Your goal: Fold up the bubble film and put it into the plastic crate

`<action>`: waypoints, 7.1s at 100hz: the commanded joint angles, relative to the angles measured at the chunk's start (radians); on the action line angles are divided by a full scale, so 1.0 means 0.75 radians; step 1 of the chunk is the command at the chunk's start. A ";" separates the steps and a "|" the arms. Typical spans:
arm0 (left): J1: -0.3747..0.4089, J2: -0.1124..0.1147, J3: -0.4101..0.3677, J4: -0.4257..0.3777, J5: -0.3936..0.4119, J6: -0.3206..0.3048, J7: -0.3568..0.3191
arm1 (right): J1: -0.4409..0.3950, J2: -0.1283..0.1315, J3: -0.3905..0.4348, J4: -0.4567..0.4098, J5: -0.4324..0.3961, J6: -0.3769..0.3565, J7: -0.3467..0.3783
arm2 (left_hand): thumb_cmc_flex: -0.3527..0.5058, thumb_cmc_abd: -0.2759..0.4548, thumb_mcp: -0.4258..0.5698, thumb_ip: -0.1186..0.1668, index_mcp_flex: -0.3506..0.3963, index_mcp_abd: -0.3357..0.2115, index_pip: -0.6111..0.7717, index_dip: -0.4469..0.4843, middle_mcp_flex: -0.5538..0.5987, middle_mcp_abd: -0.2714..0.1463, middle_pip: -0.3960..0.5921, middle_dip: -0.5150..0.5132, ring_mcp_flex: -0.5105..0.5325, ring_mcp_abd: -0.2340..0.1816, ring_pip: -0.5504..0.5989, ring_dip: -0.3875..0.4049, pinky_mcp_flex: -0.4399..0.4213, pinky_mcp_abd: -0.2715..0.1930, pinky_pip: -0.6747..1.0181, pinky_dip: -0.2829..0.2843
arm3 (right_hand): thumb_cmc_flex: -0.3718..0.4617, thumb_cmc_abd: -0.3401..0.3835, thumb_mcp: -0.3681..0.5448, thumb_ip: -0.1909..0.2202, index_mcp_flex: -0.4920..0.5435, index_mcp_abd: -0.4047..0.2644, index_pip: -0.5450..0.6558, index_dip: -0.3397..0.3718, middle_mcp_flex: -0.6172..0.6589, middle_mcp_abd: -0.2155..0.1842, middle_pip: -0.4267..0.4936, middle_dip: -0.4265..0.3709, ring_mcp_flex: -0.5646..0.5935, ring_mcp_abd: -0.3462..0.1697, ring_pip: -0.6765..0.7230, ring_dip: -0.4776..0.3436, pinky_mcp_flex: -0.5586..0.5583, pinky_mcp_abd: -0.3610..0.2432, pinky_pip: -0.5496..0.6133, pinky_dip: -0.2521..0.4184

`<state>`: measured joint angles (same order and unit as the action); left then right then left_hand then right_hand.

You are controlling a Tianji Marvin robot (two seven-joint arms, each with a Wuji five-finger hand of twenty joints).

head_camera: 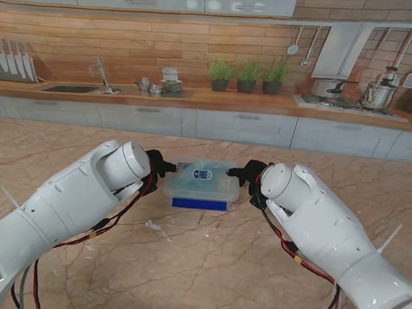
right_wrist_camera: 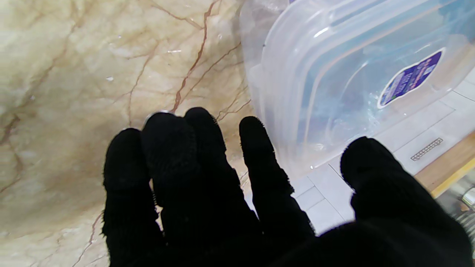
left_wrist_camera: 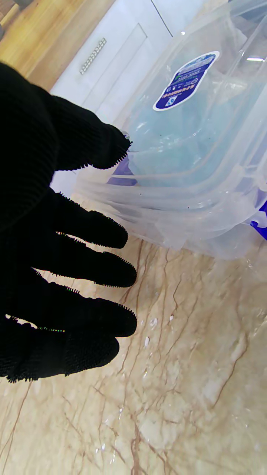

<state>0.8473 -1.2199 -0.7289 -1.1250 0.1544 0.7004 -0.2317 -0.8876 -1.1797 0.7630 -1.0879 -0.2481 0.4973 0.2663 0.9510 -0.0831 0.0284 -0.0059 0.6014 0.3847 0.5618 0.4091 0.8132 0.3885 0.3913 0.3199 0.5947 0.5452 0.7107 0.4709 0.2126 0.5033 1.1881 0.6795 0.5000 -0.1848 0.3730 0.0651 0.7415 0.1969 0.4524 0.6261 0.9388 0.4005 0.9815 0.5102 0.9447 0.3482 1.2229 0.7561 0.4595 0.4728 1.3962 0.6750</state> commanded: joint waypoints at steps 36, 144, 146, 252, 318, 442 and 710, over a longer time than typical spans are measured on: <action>0.016 0.009 0.004 0.009 0.012 -0.037 -0.026 | 0.006 0.005 0.030 -0.006 -0.080 -0.001 -0.046 | 0.112 -0.125 0.089 0.054 -0.039 -0.124 -0.017 -0.011 -0.024 -0.060 -0.013 -0.025 -0.019 -0.036 -0.015 -0.026 -0.032 -0.061 -0.008 -0.023 | -0.054 -0.006 0.027 -0.056 -0.012 -0.101 0.015 0.014 -0.062 0.062 -0.065 -0.043 -0.104 0.063 -0.110 -0.028 -0.077 -0.117 -0.047 -0.030; 0.363 0.086 -0.288 -0.375 0.207 -0.107 0.089 | 0.316 -0.283 -0.234 0.658 0.165 -0.357 -0.131 | 0.011 -0.018 0.035 -0.002 0.001 -0.103 0.021 -0.013 -0.006 0.001 0.035 0.000 -0.013 -0.031 0.022 -0.009 -0.050 -0.084 0.026 -0.021 | -0.022 -0.039 0.028 -0.082 -0.327 -0.466 0.064 -0.074 -0.606 -0.038 -0.450 -0.230 -0.644 -0.072 -0.704 -0.228 -0.394 -0.266 -0.406 0.010; 0.383 0.090 -0.300 -0.398 0.219 -0.110 0.090 | 0.314 -0.279 -0.238 0.651 0.162 -0.348 -0.124 | 0.011 -0.013 0.028 -0.002 0.010 -0.102 0.027 -0.010 0.003 0.003 0.040 0.002 -0.007 -0.030 0.026 -0.007 -0.047 -0.082 0.029 -0.020 | -0.021 -0.039 0.028 -0.082 -0.328 -0.466 0.064 -0.076 -0.606 -0.038 -0.449 -0.229 -0.643 -0.072 -0.702 -0.227 -0.394 -0.267 -0.406 0.011; 0.632 0.128 -0.378 -0.555 0.256 -0.124 0.066 | -0.332 0.089 -0.070 -0.398 -0.250 0.020 0.005 | -0.075 0.123 -0.071 -0.024 0.096 -0.053 -0.031 -0.003 -0.009 0.076 0.054 0.013 -0.068 0.039 0.048 0.012 -0.103 -0.048 0.039 -0.006 | 0.008 -0.010 0.007 -0.058 -0.187 -0.351 0.077 -0.109 -0.572 -0.018 -0.413 -0.221 -0.626 -0.047 -0.656 -0.218 -0.382 -0.271 -0.373 0.020; 0.457 0.097 -0.176 -0.444 0.167 -0.086 0.042 | -0.590 0.160 0.222 -0.691 -0.414 -0.040 0.094 | 0.031 -0.123 0.225 0.007 0.204 -0.078 0.307 -0.032 0.273 0.017 0.201 0.058 0.222 -0.005 0.206 0.041 0.139 -0.049 0.192 0.085 | 0.001 0.004 -0.004 -0.058 -0.184 -0.262 0.044 -0.115 -0.529 -0.019 -0.432 -0.226 -0.604 -0.034 -0.663 -0.221 -0.373 -0.256 -0.379 0.014; 0.510 0.050 -0.181 -0.434 0.021 -0.062 0.123 | -0.251 -0.161 0.152 -0.178 0.556 0.423 -0.222 | 0.216 -0.217 0.374 -0.044 0.137 -0.058 0.394 -0.083 0.322 0.007 0.218 0.055 0.302 -0.035 0.231 0.018 0.215 -0.075 0.231 0.087 | 0.033 -0.022 -0.010 -0.061 -0.552 -0.103 -0.279 -0.029 -0.606 0.064 -0.541 -0.268 -0.283 0.208 -0.858 -0.423 -0.114 0.038 -0.408 -0.262; 0.627 -0.049 -0.267 -0.475 0.036 -0.057 0.465 | -0.374 -0.108 0.085 -0.235 -0.107 0.118 -0.532 | -0.004 0.143 -0.024 -0.030 -0.160 0.080 -0.102 -0.123 0.069 0.057 0.083 0.021 0.052 0.052 0.090 0.019 -0.004 -0.029 0.108 0.054 | 0.048 -0.160 0.245 -0.082 0.378 0.016 0.085 -0.066 0.065 0.201 -0.108 -0.146 0.469 -0.058 0.360 -0.150 0.272 -0.070 0.168 -0.210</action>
<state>1.3066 -1.2431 -0.9262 -1.4797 0.2209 0.6306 0.1651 -1.1550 -1.2562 0.8284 -1.2576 -0.3332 0.5832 -0.1317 0.9244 -0.0263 0.0368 -0.0452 0.4386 0.4204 0.5132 0.3279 0.8335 0.4166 0.4697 0.3457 0.6192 0.5316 0.7839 0.4895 0.2069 0.4921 1.2507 0.7161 0.5143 -0.3481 0.5571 -0.0594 1.0360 0.2502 0.5209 0.5638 1.0047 0.5335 0.8840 0.3862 1.2617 0.2712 1.4934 0.6543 0.6805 0.3905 1.5098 0.5192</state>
